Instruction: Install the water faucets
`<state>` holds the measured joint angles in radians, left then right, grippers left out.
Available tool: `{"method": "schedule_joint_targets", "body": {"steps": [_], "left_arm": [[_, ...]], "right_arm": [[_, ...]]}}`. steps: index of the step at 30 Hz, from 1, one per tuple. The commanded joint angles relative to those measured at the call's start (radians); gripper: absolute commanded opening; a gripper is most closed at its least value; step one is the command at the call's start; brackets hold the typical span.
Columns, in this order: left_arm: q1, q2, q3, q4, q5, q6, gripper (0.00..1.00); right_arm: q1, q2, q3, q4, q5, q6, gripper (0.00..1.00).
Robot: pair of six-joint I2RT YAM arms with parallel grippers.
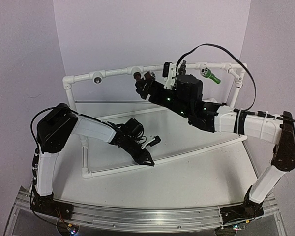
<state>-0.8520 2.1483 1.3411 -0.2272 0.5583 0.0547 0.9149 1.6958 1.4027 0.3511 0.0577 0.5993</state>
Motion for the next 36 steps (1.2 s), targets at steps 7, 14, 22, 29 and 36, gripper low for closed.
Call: {"method": "schedule_joint_targets", "body": {"steps": [7,14,22,29,36], "left_arm": [[-0.01,0.156,-0.07,-0.173,-0.168,-0.085,0.01],[-0.012,0.164,-0.069,-0.175,-0.173,-0.085,0.01],[-0.013,0.171,-0.064,-0.177,-0.18,-0.084,0.01],[-0.014,0.164,-0.067,-0.18,-0.179,-0.084,0.01],[-0.015,0.161,-0.068,-0.181,-0.176,-0.083,0.01]], "right_arm": [[0.128,-0.162,-0.019,-0.235,0.036,-0.694,0.89],[0.301,-0.146,0.016,-0.329,0.269,-1.549,0.97],[0.295,0.008,0.186,-0.212,0.578,-2.105,0.98],[0.209,0.128,0.294,-0.148,0.652,-2.197,0.93],[0.163,0.209,0.36,-0.12,0.687,-2.126,0.73]]}}
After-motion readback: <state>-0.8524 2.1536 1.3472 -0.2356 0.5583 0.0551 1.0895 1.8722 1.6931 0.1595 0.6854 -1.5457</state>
